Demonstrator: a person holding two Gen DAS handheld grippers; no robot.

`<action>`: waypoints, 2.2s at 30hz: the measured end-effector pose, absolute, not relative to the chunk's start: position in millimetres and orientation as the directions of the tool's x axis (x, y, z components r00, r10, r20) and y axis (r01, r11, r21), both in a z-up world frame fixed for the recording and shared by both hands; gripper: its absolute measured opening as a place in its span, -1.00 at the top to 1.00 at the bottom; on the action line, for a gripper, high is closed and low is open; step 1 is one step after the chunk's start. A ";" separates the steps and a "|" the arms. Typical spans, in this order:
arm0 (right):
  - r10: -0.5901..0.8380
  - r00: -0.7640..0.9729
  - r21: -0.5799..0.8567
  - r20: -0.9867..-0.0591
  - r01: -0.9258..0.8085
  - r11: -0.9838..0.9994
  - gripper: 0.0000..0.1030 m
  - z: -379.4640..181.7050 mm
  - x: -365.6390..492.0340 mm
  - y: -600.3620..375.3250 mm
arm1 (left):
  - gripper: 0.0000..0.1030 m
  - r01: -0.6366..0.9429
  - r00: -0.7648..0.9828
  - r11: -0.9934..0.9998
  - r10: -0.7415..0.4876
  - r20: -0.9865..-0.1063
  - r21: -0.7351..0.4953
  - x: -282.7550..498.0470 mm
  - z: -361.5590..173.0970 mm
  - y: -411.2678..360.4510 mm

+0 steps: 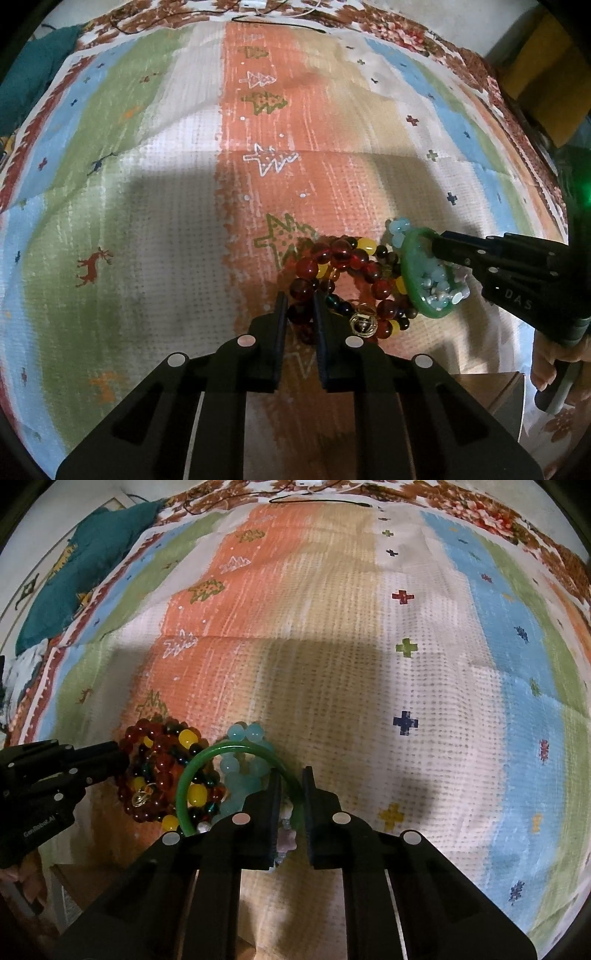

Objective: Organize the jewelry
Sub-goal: 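Close the left tool on the red bead bracelet while the right tool closes on the green bangle, then lift the red bracelet with the left tool while the right tool lifts the green bangle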

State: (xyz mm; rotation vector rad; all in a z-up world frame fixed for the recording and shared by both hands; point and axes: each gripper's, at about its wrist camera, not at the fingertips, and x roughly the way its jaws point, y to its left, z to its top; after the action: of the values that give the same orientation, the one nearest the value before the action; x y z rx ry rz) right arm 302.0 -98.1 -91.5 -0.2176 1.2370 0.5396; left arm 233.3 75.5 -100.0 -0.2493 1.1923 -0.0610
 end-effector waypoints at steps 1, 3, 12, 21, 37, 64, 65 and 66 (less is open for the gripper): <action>0.271 0.224 0.127 -0.936 -0.504 0.855 0.77 -90.3 301.5 -97.9 | 0.75 -0.083 0.374 0.971 -0.180 -0.910 -0.226 233.1 -98.1 75.6; 0.267 0.228 0.120 -0.936 -0.506 0.854 0.78 -87.9 300.6 -97.9 | 0.75 -0.081 0.378 0.970 -0.181 -0.908 -0.228 233.0 -95.7 75.8; 0.262 0.262 0.103 -0.929 -0.496 0.862 0.86 -68.8 295.6 -109.4 | 0.75 -0.071 0.400 0.969 -0.188 -0.897 -0.235 229.8 -83.1 73.0; 0.289 0.267 0.128 -0.919 -0.491 0.862 0.85 -58.0 287.3 -113.0 | 0.75 -0.056 0.428 0.967 -0.200 -0.881 -0.247 225.0 -68.2 66.7; 0.325 0.290 0.152 -0.900 -0.491 0.858 0.85 -38.5 266.7 -120.2 | 0.75 -0.042 0.487 0.960 -0.221 -0.845 -0.276 208.1 -39.7 62.2; 0.402 0.338 0.195 -0.851 -0.507 0.839 0.85 2.2 233.9 -134.4 | 0.75 -0.030 0.575 0.952 -0.232 -0.784 -0.303 170.1 1.4 58.2; 0.408 0.340 0.199 -0.848 -0.509 0.838 0.85 4.3 231.7 -135.5 | 0.75 -0.026 0.581 0.952 -0.234 -0.780 -0.305 167.6 4.3 56.9; 0.412 0.342 0.201 -0.845 -0.510 0.836 0.85 5.9 229.6 -136.2 | 0.75 -0.023 0.585 0.951 -0.237 -0.776 -0.308 165.7 6.5 55.9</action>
State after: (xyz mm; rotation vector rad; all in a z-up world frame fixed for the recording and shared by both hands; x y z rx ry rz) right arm 229.6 -136.2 5.9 -0.1048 1.0649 0.6010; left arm 165.7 55.9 6.5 -0.3000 0.9409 -0.1266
